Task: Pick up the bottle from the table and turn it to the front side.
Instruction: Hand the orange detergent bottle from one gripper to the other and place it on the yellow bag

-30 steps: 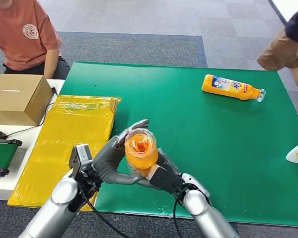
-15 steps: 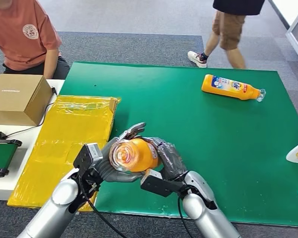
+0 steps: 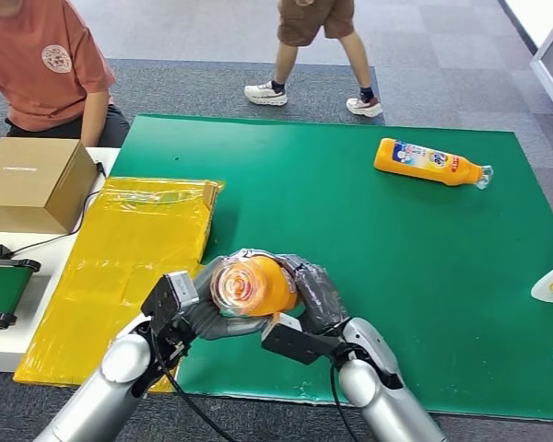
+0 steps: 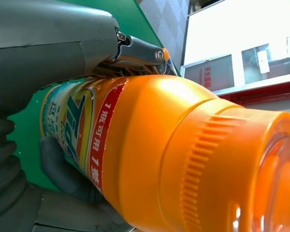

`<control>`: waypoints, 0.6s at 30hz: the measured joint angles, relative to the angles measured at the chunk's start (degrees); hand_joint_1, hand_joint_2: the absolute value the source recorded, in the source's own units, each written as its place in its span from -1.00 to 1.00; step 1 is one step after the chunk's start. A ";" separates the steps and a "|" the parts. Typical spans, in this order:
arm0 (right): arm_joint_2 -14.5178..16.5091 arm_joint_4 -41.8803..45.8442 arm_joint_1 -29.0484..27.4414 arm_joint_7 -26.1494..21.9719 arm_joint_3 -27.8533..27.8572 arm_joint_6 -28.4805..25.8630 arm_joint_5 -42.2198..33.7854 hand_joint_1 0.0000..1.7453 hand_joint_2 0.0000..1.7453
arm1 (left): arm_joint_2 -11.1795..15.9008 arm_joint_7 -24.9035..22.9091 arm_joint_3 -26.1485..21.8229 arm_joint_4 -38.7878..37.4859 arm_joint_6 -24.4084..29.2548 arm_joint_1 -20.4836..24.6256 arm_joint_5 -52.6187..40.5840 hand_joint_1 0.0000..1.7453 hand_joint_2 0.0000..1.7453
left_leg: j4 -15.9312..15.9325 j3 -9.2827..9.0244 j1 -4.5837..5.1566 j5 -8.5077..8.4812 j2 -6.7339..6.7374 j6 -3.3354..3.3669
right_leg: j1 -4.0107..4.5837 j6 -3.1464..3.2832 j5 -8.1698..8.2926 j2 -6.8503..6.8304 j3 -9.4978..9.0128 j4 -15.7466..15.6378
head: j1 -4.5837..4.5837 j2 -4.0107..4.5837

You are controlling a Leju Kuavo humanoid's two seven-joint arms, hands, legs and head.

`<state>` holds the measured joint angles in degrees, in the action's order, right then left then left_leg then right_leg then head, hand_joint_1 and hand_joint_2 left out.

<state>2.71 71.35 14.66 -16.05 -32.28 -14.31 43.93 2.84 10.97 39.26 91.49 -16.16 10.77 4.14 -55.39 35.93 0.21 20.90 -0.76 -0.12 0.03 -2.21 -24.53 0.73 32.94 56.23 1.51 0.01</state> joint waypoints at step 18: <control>-0.34 5.59 -3.09 3.03 10.46 0.82 -10.49 -1.00 1.00 | -0.40 -1.91 -0.91 5.84 30.16 -5.14 -51.05 1.00 1.00 | 0.00 0.02 0.03 0.03 0.00 0.01 | -0.03 -0.01 -0.01 0.00 0.01 -0.01 | -0.01 0.00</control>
<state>2.37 76.93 11.57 -13.03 -21.82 -13.48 33.44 2.44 9.06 38.35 97.33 14.01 5.63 -46.91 -55.39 35.95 0.24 20.93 -0.76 -0.10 -0.01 -2.22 -24.53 0.74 32.96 56.22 1.50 0.01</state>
